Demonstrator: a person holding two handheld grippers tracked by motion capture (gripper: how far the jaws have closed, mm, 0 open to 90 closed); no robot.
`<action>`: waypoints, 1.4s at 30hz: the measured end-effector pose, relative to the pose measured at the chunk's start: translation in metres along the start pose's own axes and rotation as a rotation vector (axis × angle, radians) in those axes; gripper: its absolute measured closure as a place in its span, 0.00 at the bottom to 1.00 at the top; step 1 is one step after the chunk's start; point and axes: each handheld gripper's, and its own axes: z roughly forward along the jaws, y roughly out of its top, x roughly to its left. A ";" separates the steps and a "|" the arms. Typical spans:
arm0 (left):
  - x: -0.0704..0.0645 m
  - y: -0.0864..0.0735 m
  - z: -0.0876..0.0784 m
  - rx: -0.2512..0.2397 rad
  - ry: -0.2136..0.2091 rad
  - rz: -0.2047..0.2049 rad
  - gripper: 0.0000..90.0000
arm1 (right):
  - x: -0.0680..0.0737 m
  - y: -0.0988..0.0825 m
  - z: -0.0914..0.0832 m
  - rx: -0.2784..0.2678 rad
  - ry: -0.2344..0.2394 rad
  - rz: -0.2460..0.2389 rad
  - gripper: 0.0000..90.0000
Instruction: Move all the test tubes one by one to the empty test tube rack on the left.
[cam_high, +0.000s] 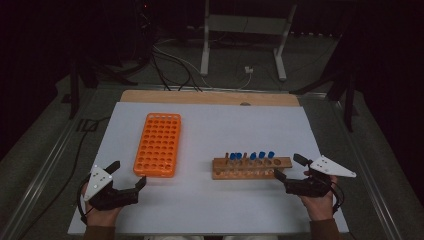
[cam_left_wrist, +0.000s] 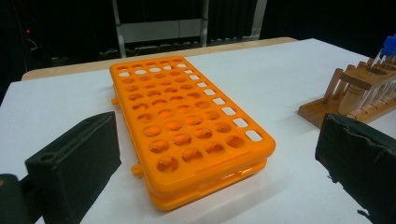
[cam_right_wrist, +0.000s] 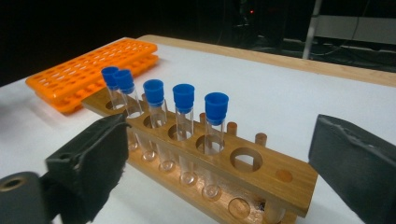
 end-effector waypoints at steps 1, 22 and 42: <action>0.000 0.000 0.000 0.003 0.000 0.004 0.01 | 0.000 0.000 0.000 0.000 0.000 0.000 0.08; -0.002 -0.001 0.005 0.017 -0.002 0.014 0.01 | -0.006 0.004 0.041 0.111 0.017 -0.081 0.74; -0.003 -0.001 0.006 0.024 -0.005 0.020 0.01 | 0.000 -0.001 0.053 0.127 0.009 -0.117 0.85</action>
